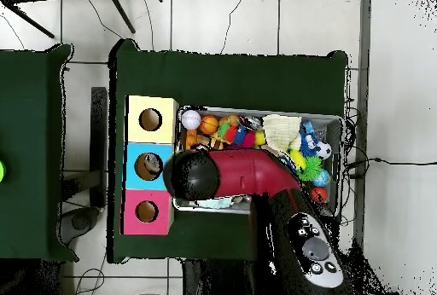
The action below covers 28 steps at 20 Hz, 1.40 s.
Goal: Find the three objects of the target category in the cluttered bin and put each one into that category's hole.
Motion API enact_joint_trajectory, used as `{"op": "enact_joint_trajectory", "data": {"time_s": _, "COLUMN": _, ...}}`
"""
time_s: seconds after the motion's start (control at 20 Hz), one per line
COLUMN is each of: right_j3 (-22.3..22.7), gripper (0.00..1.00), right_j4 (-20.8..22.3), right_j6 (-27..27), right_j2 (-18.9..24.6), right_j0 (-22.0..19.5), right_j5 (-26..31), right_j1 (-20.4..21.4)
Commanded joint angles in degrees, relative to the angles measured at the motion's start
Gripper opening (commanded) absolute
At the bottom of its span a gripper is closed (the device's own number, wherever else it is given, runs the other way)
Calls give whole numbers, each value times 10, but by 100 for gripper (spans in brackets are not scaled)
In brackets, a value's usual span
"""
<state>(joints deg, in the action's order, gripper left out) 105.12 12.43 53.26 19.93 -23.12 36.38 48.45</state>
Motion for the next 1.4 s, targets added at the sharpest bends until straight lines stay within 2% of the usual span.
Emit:
{"op": "enact_joint_trajectory", "data": {"time_s": 0.05, "right_j3": -88, "gripper": 0, "right_j4": 68, "right_j6": -30, "right_j2": -15, "right_j0": -49, "right_j5": 84, "right_j1": -34}}
{"op": "enact_joint_trajectory", "data": {"time_s": 0.25, "right_j3": -134, "gripper": 0, "right_j4": 96, "right_j6": -87, "right_j2": -3, "right_j0": -82, "right_j5": 147, "right_j1": -23}}
{"op": "enact_joint_trajectory", "data": {"time_s": 0.4, "right_j3": -168, "gripper": 0, "right_j4": 120, "right_j6": -112, "right_j2": 7, "right_j0": -99, "right_j5": 168, "right_j1": -30}}
{"op": "enact_joint_trajectory", "data": {"time_s": 0.75, "right_j3": -272, "gripper": 0, "right_j4": 173, "right_j6": -181, "right_j2": 55, "right_j0": -130, "right_j5": 200, "right_j1": -84}}
{"op": "enact_joint_trajectory", "data": {"time_s": 0.9, "right_j3": -303, "gripper": 0, "right_j4": 176, "right_j6": -196, "right_j2": 76, "right_j0": -141, "right_j5": 203, "right_j1": -108}}
{"op": "enact_joint_trajectory", "data": {"time_s": 1.1, "right_j3": -348, "gripper": 0, "right_j4": 193, "right_j6": -244, "right_j2": 99, "right_j0": -159, "right_j5": 211, "right_j1": -143}}
{"op": "enact_joint_trajectory", "data": {"time_s": 1.4, "right_j3": -444, "gripper": 0, "right_j4": 218, "right_j6": -315, "right_j2": 126, "right_j0": -168, "right_j5": 244, "right_j1": -203}}
